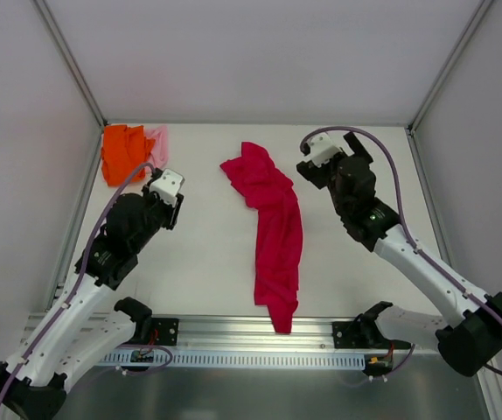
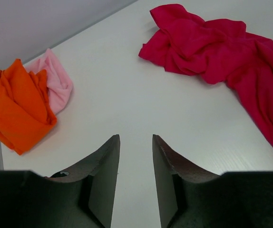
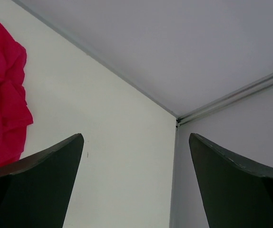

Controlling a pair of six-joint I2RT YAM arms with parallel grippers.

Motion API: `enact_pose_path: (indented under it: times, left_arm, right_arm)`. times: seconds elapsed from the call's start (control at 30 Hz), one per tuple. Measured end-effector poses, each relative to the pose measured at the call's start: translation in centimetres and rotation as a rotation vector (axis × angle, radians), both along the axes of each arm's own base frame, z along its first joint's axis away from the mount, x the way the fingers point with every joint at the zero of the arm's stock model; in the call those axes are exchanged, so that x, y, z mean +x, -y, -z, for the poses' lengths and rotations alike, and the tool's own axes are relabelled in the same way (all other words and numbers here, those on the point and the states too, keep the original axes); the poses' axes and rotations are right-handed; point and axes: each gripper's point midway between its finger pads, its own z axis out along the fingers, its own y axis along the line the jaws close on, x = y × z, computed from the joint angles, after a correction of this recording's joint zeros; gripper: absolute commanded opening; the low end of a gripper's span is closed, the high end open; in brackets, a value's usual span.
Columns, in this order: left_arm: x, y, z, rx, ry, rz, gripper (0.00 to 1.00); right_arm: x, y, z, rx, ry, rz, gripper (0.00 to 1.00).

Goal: Fold and stack the t-shirts
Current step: Rotate the tshirt 90 degrees

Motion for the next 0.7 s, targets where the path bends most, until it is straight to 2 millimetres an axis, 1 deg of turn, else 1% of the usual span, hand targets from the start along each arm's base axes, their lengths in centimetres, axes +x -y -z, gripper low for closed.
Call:
enact_pose_path:
  times: [0.03, 0.07, 0.1, 0.13, 0.17, 0.2, 0.27, 0.3, 0.33, 0.4, 0.5, 0.6, 0.7]
  left_arm:
    - [0.2, 0.3, 0.1, 0.001, -0.011, 0.008, 0.33]
    - [0.6, 0.6, 0.4, 0.004, -0.024, 0.015, 0.32]
    - [1.0, 1.0, 0.6, 0.007, -0.039, 0.023, 0.27]
    - [1.4, 1.4, 0.9, 0.008, -0.053, 0.029, 0.16]
    - [1.8, 1.7, 1.4, 0.009, -0.072, 0.031, 0.02]
    - [2.1, 1.9, 2.0, 0.014, -0.091, 0.034, 0.0]
    - [2.5, 2.3, 3.1, 0.033, -0.126, 0.042, 0.0]
    - [2.6, 2.4, 3.4, 0.037, -0.136, 0.049, 0.0]
    - [2.6, 2.5, 3.6, 0.039, -0.142, 0.054, 0.0]
    - [2.6, 2.6, 3.5, 0.042, -0.141, 0.062, 0.0]
    - [2.7, 2.7, 2.8, 0.041, -0.12, 0.07, 0.0]
    - [2.6, 2.7, 2.4, 0.037, -0.105, 0.072, 0.0]
    - [2.5, 2.6, 2.1, 0.034, -0.099, 0.072, 0.0]
  right_arm:
    - [0.2, -0.4, 0.7, -0.005, -0.017, -0.015, 0.93]
    - [0.5, -0.8, 1.3, -0.013, -0.033, -0.024, 0.82]
    - [1.1, -1.4, 2.4, -0.029, -0.062, -0.034, 0.7]
    - [1.5, -1.9, 3.7, -0.05, -0.094, -0.045, 0.41]
    - [1.9, -2.3, 5.4, -0.076, -0.137, -0.052, 0.15]
    - [2.2, -2.7, 7.3, -0.101, -0.191, -0.06, 0.01]
    - [2.7, -3.4, 10.7, -0.148, -0.299, -0.068, 0.01]
    - [2.9, -3.7, 12.1, -0.173, -0.355, -0.068, 0.01]
    - [3.5, -4.2, 13.2, -0.196, -0.407, -0.069, 0.01]
    - [4.8, -5.1, 14.5, -0.22, -0.476, -0.072, 0.01]
    - [7.1, -6.5, 15.0, -0.223, -0.544, -0.079, 0.01]
    - [9.6, -7.4, 14.5, -0.21, -0.557, -0.077, 0.01]
    - [11.6, -8.5, 15.1, -0.202, -0.585, -0.09, 0.01]
